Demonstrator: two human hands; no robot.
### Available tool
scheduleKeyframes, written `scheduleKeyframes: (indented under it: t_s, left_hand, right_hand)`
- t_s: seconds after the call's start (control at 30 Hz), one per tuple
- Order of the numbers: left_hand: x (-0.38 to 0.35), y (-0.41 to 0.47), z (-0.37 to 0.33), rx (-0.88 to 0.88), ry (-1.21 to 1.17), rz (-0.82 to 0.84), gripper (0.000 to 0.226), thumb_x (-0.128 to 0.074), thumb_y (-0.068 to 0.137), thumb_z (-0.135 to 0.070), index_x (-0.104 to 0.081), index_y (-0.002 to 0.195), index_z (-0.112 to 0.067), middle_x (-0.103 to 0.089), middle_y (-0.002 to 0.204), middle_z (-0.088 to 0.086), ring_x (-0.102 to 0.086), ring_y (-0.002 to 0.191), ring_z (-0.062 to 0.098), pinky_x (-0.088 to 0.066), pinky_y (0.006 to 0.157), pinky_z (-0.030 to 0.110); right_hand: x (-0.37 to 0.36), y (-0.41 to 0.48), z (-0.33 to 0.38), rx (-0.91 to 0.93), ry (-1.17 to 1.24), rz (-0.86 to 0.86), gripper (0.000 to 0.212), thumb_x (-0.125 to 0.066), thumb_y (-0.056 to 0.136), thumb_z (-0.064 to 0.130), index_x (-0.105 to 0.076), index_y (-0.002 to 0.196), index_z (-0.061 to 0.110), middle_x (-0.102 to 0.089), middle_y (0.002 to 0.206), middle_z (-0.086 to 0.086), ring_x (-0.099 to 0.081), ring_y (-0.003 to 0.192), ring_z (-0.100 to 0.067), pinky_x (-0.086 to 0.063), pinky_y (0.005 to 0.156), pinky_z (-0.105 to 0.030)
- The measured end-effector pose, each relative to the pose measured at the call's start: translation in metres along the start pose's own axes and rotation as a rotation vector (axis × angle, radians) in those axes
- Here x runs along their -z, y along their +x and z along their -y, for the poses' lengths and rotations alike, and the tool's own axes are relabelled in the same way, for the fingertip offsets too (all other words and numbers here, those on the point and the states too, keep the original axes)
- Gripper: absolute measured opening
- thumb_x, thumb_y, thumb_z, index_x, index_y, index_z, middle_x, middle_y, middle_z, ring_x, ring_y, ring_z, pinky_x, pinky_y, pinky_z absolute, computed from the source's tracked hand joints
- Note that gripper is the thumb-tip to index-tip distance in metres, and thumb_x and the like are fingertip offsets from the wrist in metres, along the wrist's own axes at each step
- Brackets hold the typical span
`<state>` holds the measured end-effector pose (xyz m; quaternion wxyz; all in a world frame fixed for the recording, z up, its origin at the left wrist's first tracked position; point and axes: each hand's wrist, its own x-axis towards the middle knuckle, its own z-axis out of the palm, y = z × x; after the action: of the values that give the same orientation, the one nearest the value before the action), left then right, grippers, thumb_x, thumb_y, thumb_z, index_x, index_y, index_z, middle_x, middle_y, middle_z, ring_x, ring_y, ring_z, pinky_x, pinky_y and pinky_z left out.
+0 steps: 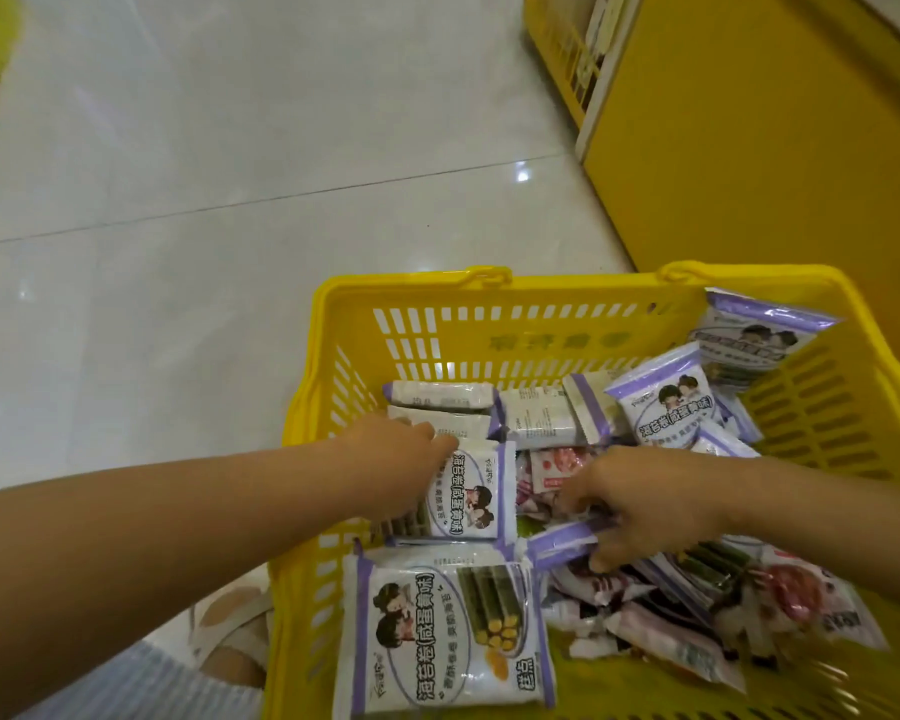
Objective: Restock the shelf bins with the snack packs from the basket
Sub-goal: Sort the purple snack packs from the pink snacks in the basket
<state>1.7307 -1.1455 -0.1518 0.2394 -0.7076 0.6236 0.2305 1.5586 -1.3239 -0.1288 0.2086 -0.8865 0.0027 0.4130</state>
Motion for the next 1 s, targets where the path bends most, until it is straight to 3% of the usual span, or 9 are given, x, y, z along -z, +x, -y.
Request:
scheduleKeyframes:
  t_s: [0.1,0.17,0.33,0.43,0.57,0.7,0.8,0.93,1.0]
  left_hand:
    - [0.004,-0.001,0.001,-0.005,-0.034,0.059,0.064,-0.046,0.097,-0.019,-0.011,0.151,-0.027,-0.047,0.128,0.01,-0.053,0.079,0.025,-0.034,0.052,0.029]
    - [0.007,-0.001,0.003,-0.026,-0.002,0.095,0.067,-0.045,0.097,-0.013,-0.01,0.151,-0.031,-0.048,0.125,0.011,-0.043,0.064,0.023,-0.027,0.046,0.029]
    - [0.01,-0.002,0.008,-0.076,0.075,0.149,0.064,-0.046,0.097,-0.016,-0.015,0.15,-0.034,-0.051,0.124,0.009,-0.058,0.1,0.029,-0.033,0.055,0.031]
    - [0.018,-0.005,0.016,-0.065,0.07,0.115,0.057,-0.047,0.098,-0.022,-0.024,0.148,-0.033,-0.048,0.132,0.005,-0.056,0.111,0.028,-0.044,0.071,0.034]
    - [0.033,-0.012,0.035,0.073,-0.071,-0.145,0.06,-0.06,0.088,-0.013,-0.038,0.14,-0.032,-0.049,0.132,-0.006,-0.059,0.106,0.021,-0.042,0.061,0.028]
    - [0.042,-0.019,0.036,0.115,-0.598,-0.581,0.034,-0.047,0.095,-0.014,-0.054,0.124,-0.028,-0.059,0.123,-0.009,-0.058,0.108,0.013,-0.051,0.084,0.035]
    - [0.039,-0.016,0.022,0.048,-0.623,-0.525,0.032,-0.037,0.101,-0.036,-0.052,0.129,-0.029,-0.056,0.129,-0.008,-0.054,0.114,0.013,-0.046,0.091,0.033]
    - [0.022,-0.013,0.009,0.013,-0.37,-0.066,0.054,-0.035,0.098,-0.054,-0.03,0.146,-0.029,-0.04,0.147,-0.002,-0.045,0.128,0.021,-0.043,0.1,0.038]
    - [0.015,-0.011,0.004,-0.003,-0.311,0.054,0.06,-0.036,0.098,-0.054,-0.021,0.149,-0.026,-0.041,0.145,0.002,-0.048,0.125,0.026,-0.045,0.094,0.038]
  right_hand:
    - [-0.022,0.004,0.004,-0.004,-0.189,-0.074,0.047,-0.066,0.083,0.046,-0.052,0.123,0.027,-0.063,0.112,0.003,-0.06,0.098,-0.021,-0.051,0.08,-0.035]
    - [-0.024,0.006,0.004,0.035,-0.24,-0.18,0.029,-0.059,0.089,0.038,-0.056,0.115,0.027,-0.065,0.108,0.002,-0.06,0.096,-0.021,-0.051,0.079,-0.035]
    - [0.024,-0.028,-0.01,-0.013,-0.023,-0.246,0.014,-0.058,0.086,0.031,-0.054,0.098,0.035,-0.059,0.087,0.013,-0.056,0.076,-0.005,-0.047,0.066,-0.027]
    - [0.059,-0.048,-0.009,-0.046,0.139,-0.436,0.011,-0.059,0.084,0.033,-0.06,0.095,0.031,-0.058,0.073,0.01,-0.057,0.064,0.0,-0.042,0.054,-0.015]
    - [0.068,-0.039,0.009,-0.074,0.527,-0.611,0.028,-0.064,0.088,0.029,-0.044,0.106,0.035,-0.063,0.076,0.002,-0.06,0.062,0.001,-0.045,0.052,-0.015]
    - [0.035,-0.003,0.048,-0.078,1.101,-0.444,0.034,-0.063,0.09,0.022,-0.044,0.118,0.025,-0.069,0.098,0.004,-0.07,0.073,-0.004,-0.051,0.058,-0.015]
    - [0.008,0.021,0.065,-0.086,0.967,-0.303,0.031,-0.053,0.094,0.044,-0.04,0.118,0.03,-0.06,0.1,0.015,-0.062,0.082,0.001,-0.048,0.066,-0.016]
    - [0.007,0.017,0.04,-0.096,0.48,-0.319,0.014,-0.056,0.092,0.046,-0.054,0.1,0.035,-0.062,0.102,0.007,-0.059,0.089,-0.011,-0.049,0.076,-0.028]
    - [0.013,0.004,0.017,-0.167,0.16,-0.251,0.03,-0.061,0.089,0.04,-0.056,0.117,0.031,-0.06,0.118,0.006,-0.058,0.101,-0.013,-0.05,0.086,-0.031]
